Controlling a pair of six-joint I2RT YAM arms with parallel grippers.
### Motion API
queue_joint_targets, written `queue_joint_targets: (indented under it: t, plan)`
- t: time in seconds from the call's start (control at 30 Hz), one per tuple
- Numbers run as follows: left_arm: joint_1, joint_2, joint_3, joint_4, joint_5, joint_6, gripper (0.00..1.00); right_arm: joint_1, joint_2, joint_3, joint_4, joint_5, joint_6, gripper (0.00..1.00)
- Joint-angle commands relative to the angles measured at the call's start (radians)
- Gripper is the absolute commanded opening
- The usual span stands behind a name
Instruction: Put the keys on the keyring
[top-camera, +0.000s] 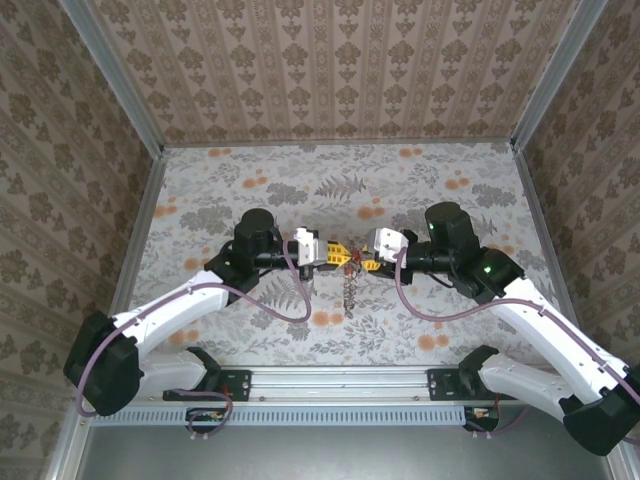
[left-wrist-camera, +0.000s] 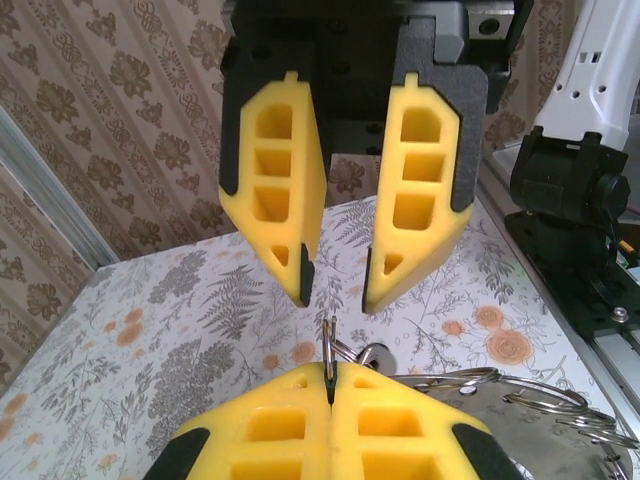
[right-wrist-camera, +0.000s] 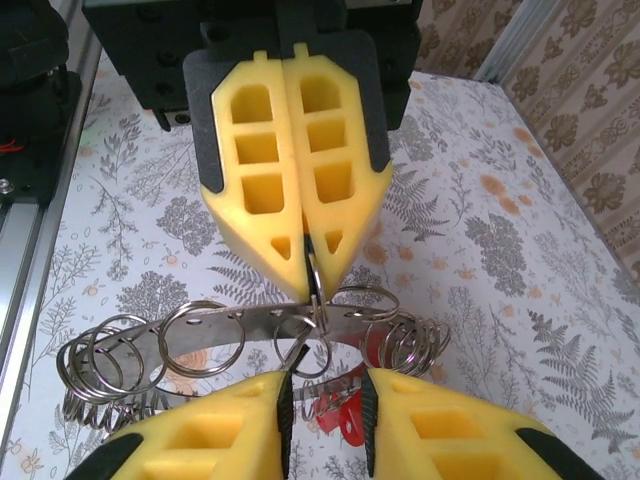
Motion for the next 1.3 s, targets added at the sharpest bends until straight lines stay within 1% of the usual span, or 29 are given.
queue_joint_targets:
  t: [0.0, 0.13, 0.3, 0.57, 0.6, 0.67, 0.8, 1.03, 1.2, 1.27]
  plan:
    - [0.0, 0.007, 0.049, 0.049, 0.046, -0.024, 0.0, 0.01, 0.013, 0.039, -0.034, -0.033, -0.02, 0.26]
    - [0.0, 0.012, 0.056, 0.047, 0.057, -0.027, 0.0, 0.014, 0.04, 0.046, -0.012, -0.03, -0.009, 0.24]
    - [0.0, 0.011, 0.062, 0.036, 0.065, -0.024, 0.0, 0.015, 0.057, 0.05, 0.003, -0.017, -0.004, 0.15]
    - [-0.001, 0.026, 0.069, 0.039, 0.089, -0.028, 0.0, 0.017, 0.053, 0.044, 0.01, -0.011, -0.006, 0.16]
    - [-0.002, 0.029, 0.07, 0.04, 0.094, -0.03, 0.0, 0.018, 0.052, 0.043, 0.01, -0.013, -0.011, 0.17]
    - [-0.004, 0.034, 0.073, 0.041, 0.098, -0.033, 0.0, 0.026, 0.045, 0.041, 0.008, -0.01, -0.021, 0.24]
    - [-0.004, 0.04, 0.077, 0.043, 0.115, -0.041, 0.0, 0.032, 0.021, 0.03, 0.017, -0.004, -0.033, 0.24]
    - [-0.004, 0.055, 0.087, 0.044, 0.148, -0.056, 0.0, 0.04, 0.008, 0.021, 0.027, -0.012, -0.036, 0.16]
    - [-0.004, 0.058, 0.09, 0.043, 0.146, -0.059, 0.0, 0.041, 0.018, 0.016, 0.02, -0.002, -0.033, 0.05]
    - [-0.001, 0.057, 0.104, -0.005, 0.134, -0.048, 0.0, 0.041, 0.021, 0.018, 0.019, 0.005, -0.025, 0.01]
